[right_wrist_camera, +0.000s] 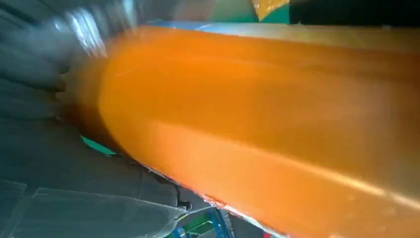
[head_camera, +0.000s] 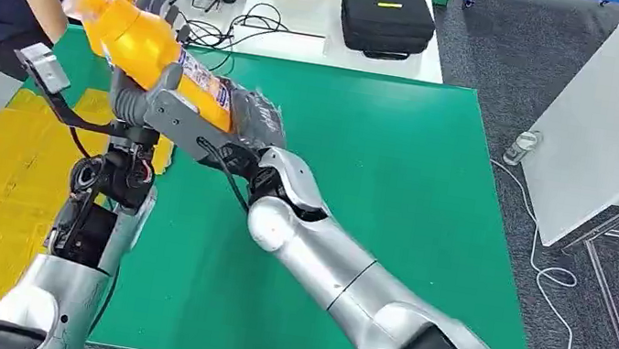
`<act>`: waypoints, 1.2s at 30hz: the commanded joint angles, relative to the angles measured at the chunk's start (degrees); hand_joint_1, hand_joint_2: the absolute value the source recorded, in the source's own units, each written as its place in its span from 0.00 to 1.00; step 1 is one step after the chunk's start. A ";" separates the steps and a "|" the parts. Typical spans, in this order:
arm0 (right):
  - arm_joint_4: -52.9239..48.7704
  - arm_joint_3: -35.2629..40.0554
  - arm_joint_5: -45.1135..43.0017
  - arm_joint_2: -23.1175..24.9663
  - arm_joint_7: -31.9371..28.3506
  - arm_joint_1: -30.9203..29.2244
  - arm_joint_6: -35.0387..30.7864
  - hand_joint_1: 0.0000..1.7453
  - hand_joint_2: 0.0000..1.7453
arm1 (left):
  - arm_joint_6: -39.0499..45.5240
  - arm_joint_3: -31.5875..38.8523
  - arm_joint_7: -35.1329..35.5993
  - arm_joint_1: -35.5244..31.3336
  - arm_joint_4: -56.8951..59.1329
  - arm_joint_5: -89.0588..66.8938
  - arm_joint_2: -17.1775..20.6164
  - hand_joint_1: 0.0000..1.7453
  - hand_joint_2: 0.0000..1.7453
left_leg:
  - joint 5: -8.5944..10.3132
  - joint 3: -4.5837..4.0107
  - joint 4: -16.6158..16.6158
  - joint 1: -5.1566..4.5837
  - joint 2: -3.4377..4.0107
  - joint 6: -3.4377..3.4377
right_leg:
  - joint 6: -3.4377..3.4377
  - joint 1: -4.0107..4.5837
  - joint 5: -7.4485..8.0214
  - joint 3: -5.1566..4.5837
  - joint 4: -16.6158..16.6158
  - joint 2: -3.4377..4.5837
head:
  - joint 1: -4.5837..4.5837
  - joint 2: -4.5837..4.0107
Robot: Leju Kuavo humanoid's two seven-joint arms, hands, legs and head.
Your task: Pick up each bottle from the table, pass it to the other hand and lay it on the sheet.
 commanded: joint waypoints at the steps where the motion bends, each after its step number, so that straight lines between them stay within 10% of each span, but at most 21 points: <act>1: -4.55 17.40 -1.43 0.66 -0.71 -0.90 0.55 1.00 1.00 | 1.39 0.01 2.56 -0.20 -4.56 -1.26 -0.35 0.00 1.00 | -0.06 0.05 0.02 0.04 0.07 -0.05 | 0.02 0.04 -0.04 0.05 0.00 0.00 | 0.02 -0.02; 5: -4.99 18.27 -1.22 0.66 -0.42 -0.33 1.19 1.00 1.00 | 0.72 0.30 3.45 1.88 -7.95 -1.20 -0.52 0.00 1.00 | -0.08 0.11 0.01 0.07 0.03 -0.08 | 0.01 0.07 -0.07 0.12 -0.02 -0.05 | 0.02 0.00; 6: -4.57 18.31 -1.19 0.66 -0.22 -0.16 0.98 1.00 1.00 | 0.60 0.44 3.70 2.66 -9.09 -1.15 -0.70 0.36 1.00 | -0.05 0.08 -0.01 0.05 0.03 -0.06 | 0.01 0.05 -0.05 0.09 -0.02 -0.03 | 0.00 0.00; 7: -4.21 18.10 -1.42 0.66 -0.41 -0.09 1.04 1.00 1.00 | -0.02 0.37 3.58 3.13 -9.70 -0.92 -0.77 1.00 1.00 | -0.10 0.16 -0.01 0.06 0.04 -0.08 | 0.02 0.07 -0.09 0.17 -0.03 -0.04 | 0.00 -0.02; 33: 4.34 13.24 -0.55 0.66 -3.09 -2.19 -1.04 1.00 1.00 | -1.03 0.81 2.58 3.31 -8.78 -1.17 0.34 1.00 1.00 | -0.01 0.08 0.01 0.04 -0.07 -0.05 | 0.02 0.06 -0.04 0.08 -0.02 -0.16 | 0.02 0.00; 34: 4.57 12.50 0.07 0.66 -4.05 -2.33 -3.18 0.12 1.00 | -0.46 0.91 2.15 3.35 -8.68 -1.83 0.59 1.00 1.00 | -0.04 0.14 0.02 0.05 -0.12 -0.07 | 0.04 0.07 -0.09 0.17 -0.01 -0.23 | 0.00 0.00; 35: 5.14 9.68 -1.77 0.66 -5.39 -2.60 -1.85 0.00 0.00 | 0.57 0.87 1.51 3.41 -8.59 -3.05 1.08 1.00 1.00 | -0.02 0.10 0.02 0.04 -0.10 -0.06 | 0.03 0.06 -0.06 0.11 -0.02 -0.19 | 0.02 0.00; 36: 6.27 7.06 -1.77 0.66 -7.25 -3.50 -3.24 0.00 0.00 | 3.00 1.17 0.17 3.29 -8.09 -5.61 1.83 1.00 1.00 | 0.00 0.05 0.01 0.04 -0.07 -0.04 | 0.02 0.05 -0.03 0.05 -0.02 -0.14 | 0.00 0.00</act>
